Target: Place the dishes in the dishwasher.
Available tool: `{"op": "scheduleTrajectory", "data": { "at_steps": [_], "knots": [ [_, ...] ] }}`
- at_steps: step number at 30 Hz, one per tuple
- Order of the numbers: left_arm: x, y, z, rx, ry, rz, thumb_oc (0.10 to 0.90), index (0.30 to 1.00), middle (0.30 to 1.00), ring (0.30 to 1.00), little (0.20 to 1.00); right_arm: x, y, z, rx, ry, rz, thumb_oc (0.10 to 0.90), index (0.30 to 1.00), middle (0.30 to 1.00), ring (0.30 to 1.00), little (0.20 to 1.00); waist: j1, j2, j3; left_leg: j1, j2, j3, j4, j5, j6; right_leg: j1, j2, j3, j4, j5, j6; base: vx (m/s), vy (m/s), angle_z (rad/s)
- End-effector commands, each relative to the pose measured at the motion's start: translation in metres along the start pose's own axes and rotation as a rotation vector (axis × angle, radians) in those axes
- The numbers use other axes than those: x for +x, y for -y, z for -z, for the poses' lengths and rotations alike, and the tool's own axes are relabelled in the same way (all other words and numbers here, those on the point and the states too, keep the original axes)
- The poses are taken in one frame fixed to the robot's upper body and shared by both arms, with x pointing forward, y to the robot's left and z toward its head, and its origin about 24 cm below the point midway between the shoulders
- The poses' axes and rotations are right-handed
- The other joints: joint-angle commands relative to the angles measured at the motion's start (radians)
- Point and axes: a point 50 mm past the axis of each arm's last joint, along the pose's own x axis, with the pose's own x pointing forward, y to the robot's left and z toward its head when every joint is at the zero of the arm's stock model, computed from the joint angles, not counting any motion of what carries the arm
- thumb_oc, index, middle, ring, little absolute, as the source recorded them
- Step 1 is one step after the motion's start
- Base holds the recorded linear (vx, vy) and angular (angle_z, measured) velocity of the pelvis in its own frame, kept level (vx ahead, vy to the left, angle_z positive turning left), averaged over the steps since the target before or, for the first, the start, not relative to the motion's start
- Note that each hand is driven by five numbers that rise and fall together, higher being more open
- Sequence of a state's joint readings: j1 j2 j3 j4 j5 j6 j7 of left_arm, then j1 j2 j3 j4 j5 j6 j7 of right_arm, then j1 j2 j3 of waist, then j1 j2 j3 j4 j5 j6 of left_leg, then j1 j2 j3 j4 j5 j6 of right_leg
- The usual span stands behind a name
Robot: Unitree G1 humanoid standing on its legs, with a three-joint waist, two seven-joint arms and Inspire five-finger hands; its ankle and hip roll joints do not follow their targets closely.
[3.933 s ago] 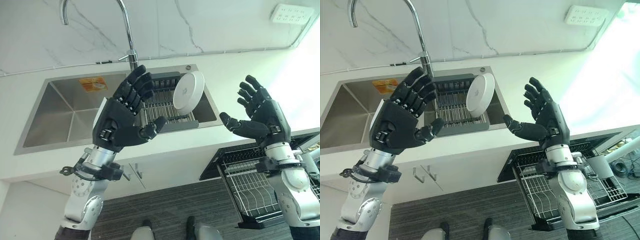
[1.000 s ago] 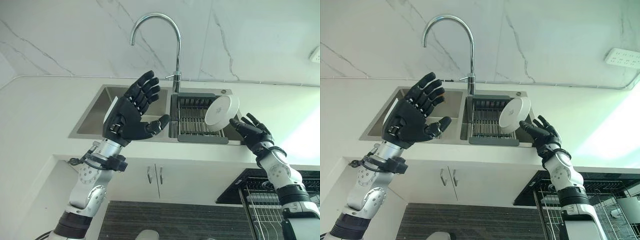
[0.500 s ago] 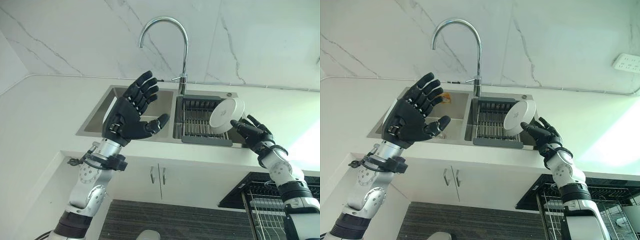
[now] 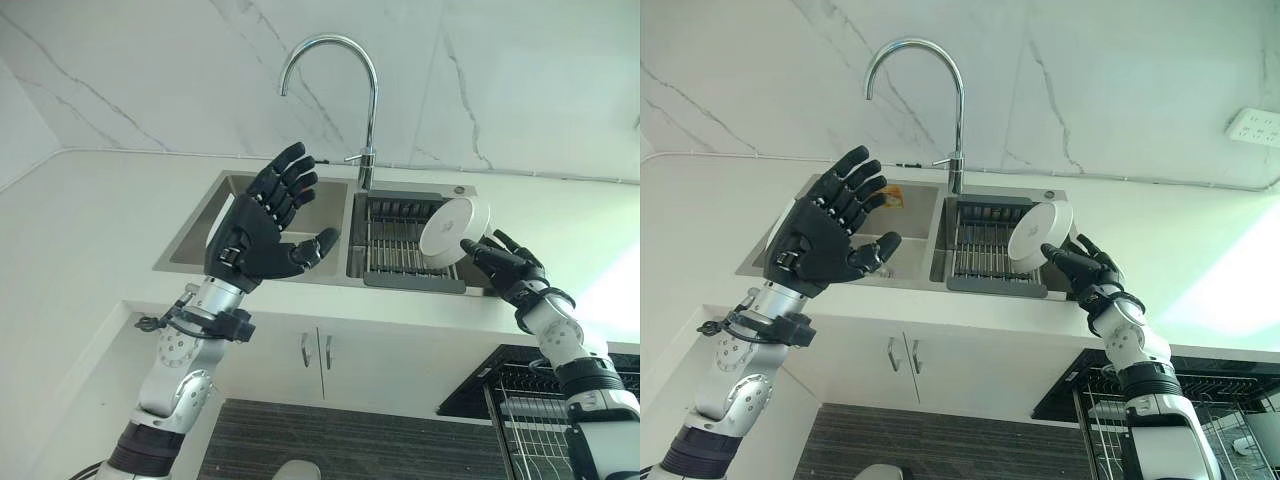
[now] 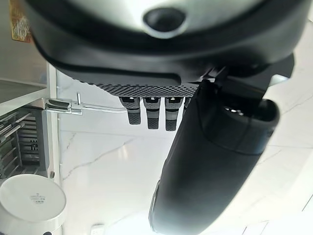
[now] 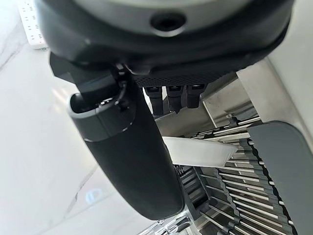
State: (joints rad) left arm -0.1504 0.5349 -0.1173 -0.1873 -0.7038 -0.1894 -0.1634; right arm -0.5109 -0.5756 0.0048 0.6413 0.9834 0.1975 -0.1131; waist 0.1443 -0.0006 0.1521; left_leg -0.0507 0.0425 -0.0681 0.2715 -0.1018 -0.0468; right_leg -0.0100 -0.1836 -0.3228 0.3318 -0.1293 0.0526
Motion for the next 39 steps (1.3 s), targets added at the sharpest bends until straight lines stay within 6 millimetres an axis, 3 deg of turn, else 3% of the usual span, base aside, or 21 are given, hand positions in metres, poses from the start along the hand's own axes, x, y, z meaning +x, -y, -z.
{"op": "scheduleTrajectory", "data": {
  "at_steps": [1,24,39],
  "knots": [
    [0.024,0.004,-0.035,0.011,0.186,0.066,0.8,0.9,0.9,0.9,0.9,0.006,-0.025,-0.062,-0.027,0.207,-0.09,0.8,0.9,0.9,0.9,0.9,0.017,-0.032,-0.102,0.044,0.026,0.027,0.028,-0.115,-0.013,0.041,-0.011,0.036,-0.032,-0.054,0.039,0.02,0.007,0.04],
    [0.027,0.005,-0.034,0.0,0.167,0.075,0.8,0.9,0.9,0.9,0.9,0.007,-0.03,-0.077,-0.027,0.226,-0.085,0.8,0.9,0.9,0.9,0.9,0.03,-0.034,-0.107,0.048,0.017,0.012,0.028,-0.112,-0.011,0.059,-0.018,0.021,-0.032,-0.059,0.039,0.01,0.006,0.04],
    [0.03,0.003,-0.033,-0.004,0.147,0.078,0.8,0.9,0.9,0.9,0.9,0.009,-0.023,-0.091,-0.004,0.254,-0.023,0.8,0.9,0.9,0.9,0.9,0.039,-0.033,-0.113,0.047,0.012,0.002,0.028,-0.11,-0.012,0.065,-0.024,0.012,-0.032,-0.059,0.04,0.01,0.003,0.03]
  ]
}}
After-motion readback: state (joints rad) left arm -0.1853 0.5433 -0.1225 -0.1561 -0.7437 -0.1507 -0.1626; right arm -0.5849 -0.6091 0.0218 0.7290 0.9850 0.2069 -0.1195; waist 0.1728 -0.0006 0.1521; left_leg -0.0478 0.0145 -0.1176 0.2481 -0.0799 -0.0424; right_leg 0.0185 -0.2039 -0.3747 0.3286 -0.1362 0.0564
